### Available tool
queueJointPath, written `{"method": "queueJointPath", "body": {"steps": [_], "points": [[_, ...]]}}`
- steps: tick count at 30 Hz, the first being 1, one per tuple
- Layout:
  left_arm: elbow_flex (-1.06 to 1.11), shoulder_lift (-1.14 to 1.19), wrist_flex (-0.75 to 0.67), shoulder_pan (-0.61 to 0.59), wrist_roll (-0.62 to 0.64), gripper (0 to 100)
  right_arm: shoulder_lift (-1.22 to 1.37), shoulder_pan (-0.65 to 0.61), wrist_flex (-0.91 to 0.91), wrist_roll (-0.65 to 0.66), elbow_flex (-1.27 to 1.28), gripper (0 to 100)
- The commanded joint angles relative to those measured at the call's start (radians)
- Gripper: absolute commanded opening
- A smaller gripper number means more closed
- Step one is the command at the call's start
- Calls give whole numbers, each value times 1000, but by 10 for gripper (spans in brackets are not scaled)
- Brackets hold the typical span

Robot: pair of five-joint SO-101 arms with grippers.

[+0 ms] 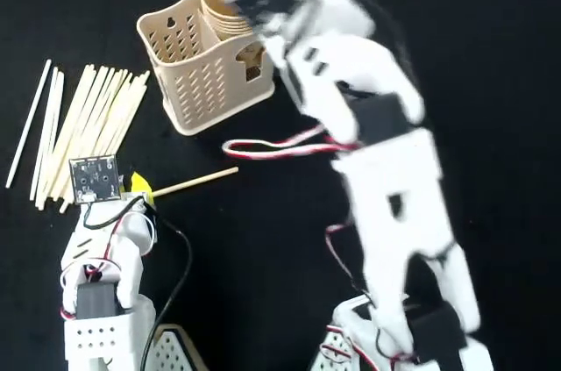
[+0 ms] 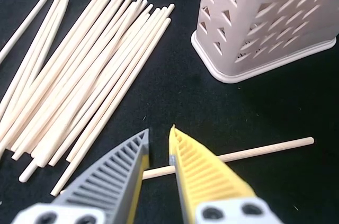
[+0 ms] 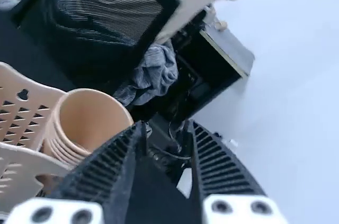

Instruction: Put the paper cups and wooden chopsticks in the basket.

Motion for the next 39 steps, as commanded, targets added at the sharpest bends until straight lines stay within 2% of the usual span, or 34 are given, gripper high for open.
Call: {"method": "queueJointPath", "body": {"steps": [1,5,7,9,10,15,19,21,31,39], "points": [[-27,-3,0,-16,-11,124,-154,103,229,-48,-33,127],[-119,-3,89,-93,-3,195,-286,272,434,-49,137,126],[-165,-3,121,-120,-3,192,-358,347,442,-44,263,93],[-211,-3,163,-137,-8,195,-447,400,417,-40,380,9],[-234,-2,187,-143,-9,195,-495,425,411,-20,432,15],[-354,-2,255,-186,-9,195,-782,491,402,46,690,12],[-443,15,298,-202,-17,195,-1003,494,405,-23,914,12],[-489,68,311,-200,-64,195,-1089,491,400,-64,1023,12],[-854,718,339,-200,-302,196,-1359,486,304,-276,1481,12],[-1176,1258,339,-197,-413,196,-1471,488,219,-259,1672,13]]}}
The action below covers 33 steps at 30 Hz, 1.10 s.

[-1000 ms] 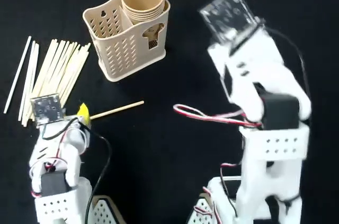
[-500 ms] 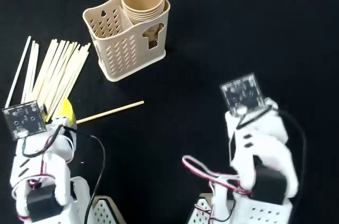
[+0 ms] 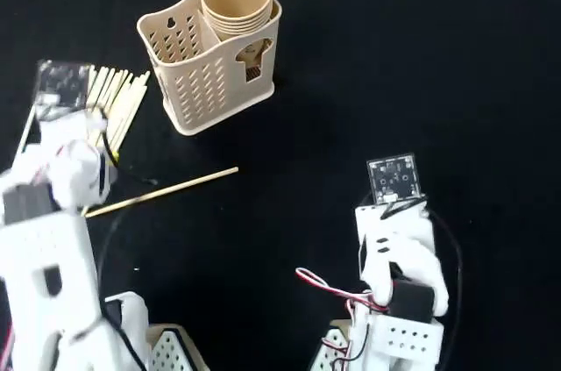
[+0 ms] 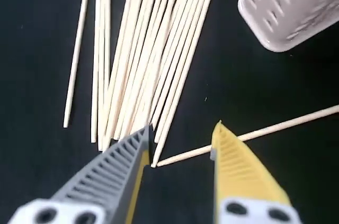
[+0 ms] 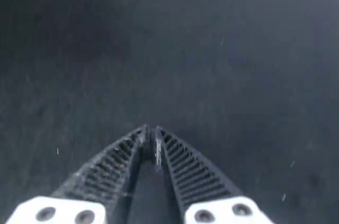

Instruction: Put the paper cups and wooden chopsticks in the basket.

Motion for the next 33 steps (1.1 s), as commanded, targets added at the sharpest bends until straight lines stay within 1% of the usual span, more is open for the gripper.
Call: {"method": "queueJointPath", "body": {"steps": [1,7,11,18,23,27,31,33], "points": [[-231,311,2,-5,-37,196,-68,5,-63,6,27,13],[-501,712,3,-1,-63,196,-67,5,-54,6,28,13],[-722,953,9,-8,-64,196,-65,5,-54,6,28,13],[-1196,1358,195,-2,-64,196,-67,5,-46,5,28,13],[-1520,1677,285,-33,-64,196,-67,3,-38,6,28,14],[-1782,1883,391,-42,-66,192,-67,3,-38,6,28,15],[-2051,2050,529,-35,-129,191,-67,3,-37,6,28,15],[-2161,2124,572,-36,-152,191,-67,3,-38,6,28,15]]}}
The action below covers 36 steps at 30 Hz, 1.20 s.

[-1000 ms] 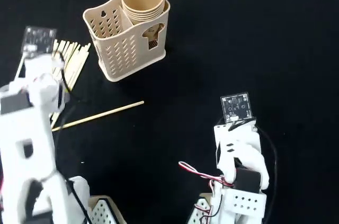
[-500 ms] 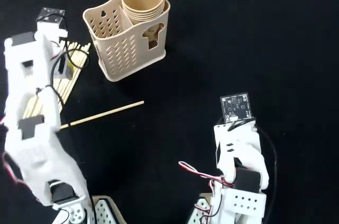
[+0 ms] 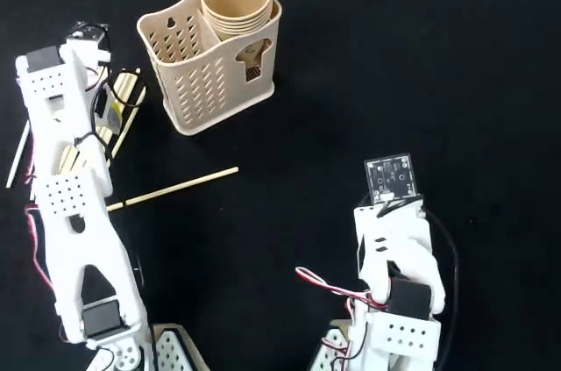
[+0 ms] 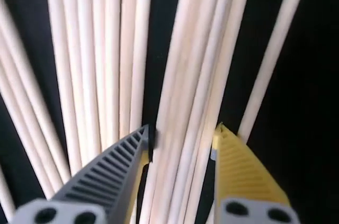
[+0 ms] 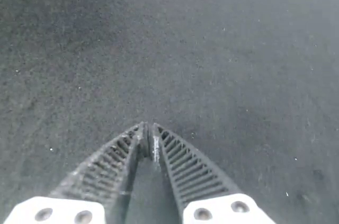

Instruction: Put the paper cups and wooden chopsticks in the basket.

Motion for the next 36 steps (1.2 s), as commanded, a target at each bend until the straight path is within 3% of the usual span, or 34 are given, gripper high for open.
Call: {"method": "queueJointPath", "body": {"steps": [1,7,15,36], "points": [[-282,167,86,-10,-46,189,-67,3,-3,6,1,15],[-410,275,84,-21,-48,22,-67,3,-3,6,1,15],[-407,236,86,-10,-38,28,-67,3,-5,6,1,15],[-406,-238,89,-19,261,28,-67,3,-6,6,1,15]]}}
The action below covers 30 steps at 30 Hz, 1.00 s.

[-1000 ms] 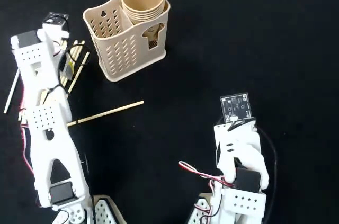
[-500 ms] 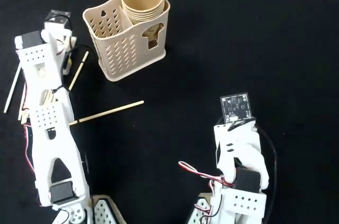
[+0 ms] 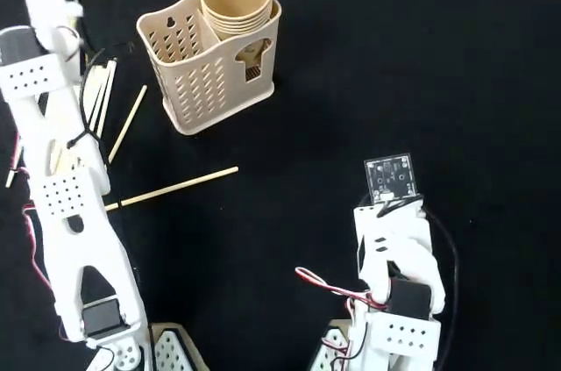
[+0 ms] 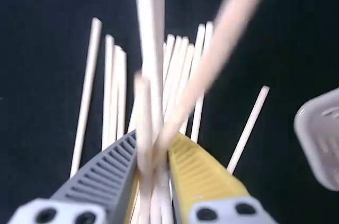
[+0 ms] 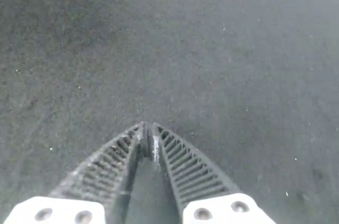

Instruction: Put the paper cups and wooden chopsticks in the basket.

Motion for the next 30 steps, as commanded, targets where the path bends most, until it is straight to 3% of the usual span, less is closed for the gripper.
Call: {"method": "queueJointPath", "body": {"steps": [1,13,19,30], "points": [[-16,-147,8,-15,81,28,-67,3,-6,6,1,15],[-25,-431,3,74,218,29,-67,-31,0,6,1,15],[-25,-615,-2,127,227,29,-67,-32,0,6,1,15],[-22,-729,-226,248,249,28,-67,-37,2,6,1,15]]}}
